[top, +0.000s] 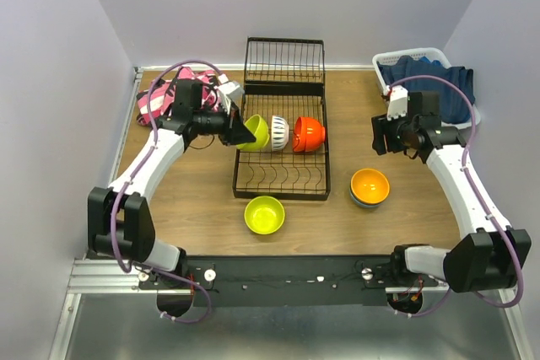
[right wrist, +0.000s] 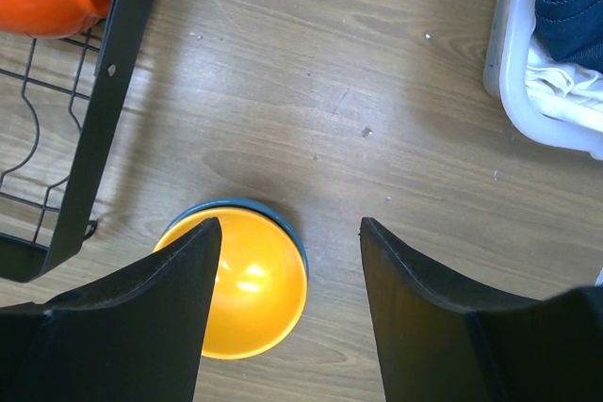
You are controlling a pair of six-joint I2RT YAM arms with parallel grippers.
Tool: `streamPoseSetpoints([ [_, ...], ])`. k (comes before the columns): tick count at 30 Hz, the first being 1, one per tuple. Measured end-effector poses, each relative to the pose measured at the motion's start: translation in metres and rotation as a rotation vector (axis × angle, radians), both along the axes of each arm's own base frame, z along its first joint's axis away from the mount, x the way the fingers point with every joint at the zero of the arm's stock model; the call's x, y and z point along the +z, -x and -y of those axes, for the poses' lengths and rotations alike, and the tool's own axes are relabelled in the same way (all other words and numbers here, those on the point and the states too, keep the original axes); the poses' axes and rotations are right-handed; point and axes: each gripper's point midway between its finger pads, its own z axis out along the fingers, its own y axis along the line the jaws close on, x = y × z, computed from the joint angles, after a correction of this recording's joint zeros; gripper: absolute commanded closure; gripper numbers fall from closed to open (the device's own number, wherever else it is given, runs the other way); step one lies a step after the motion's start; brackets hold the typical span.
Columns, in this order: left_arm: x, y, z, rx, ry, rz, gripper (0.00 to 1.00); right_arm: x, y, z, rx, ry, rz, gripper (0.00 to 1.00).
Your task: Load the bowls into the dish rack
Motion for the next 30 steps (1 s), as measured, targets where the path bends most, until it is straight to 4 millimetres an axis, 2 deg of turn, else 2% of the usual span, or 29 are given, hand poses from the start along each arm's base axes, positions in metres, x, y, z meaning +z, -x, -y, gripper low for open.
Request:
streamPoseSetpoints([
  [5, -0.009, -0.034, -0.001, 0.151, 0.192, -0.172, 0.98, 0.000, -0.006, 0.003, -0.013, 0.015, -0.005, 0.31],
  [10, -0.028, -0.074, -0.019, 0.316, 0.382, -0.345, 0.98, 0.005, -0.012, 0.006, -0.024, 0.026, 0.006, 0.31],
  [13, -0.032, -0.092, -0.024, 0.363, 0.469, -0.417, 0.98, 0.004, -0.014, 0.007, -0.029, 0.033, 0.001, 0.31],
  [21, -0.035, -0.106, -0.020, 0.372, 0.570, -0.513, 0.98, -0.002, -0.017, 0.011, -0.039, 0.054, -0.016, 0.31],
  [30, -0.041, -0.107, -0.019, 0.356, 0.598, -0.552, 0.98, -0.006, -0.024, 0.011, -0.035, 0.065, -0.032, 0.31],
])
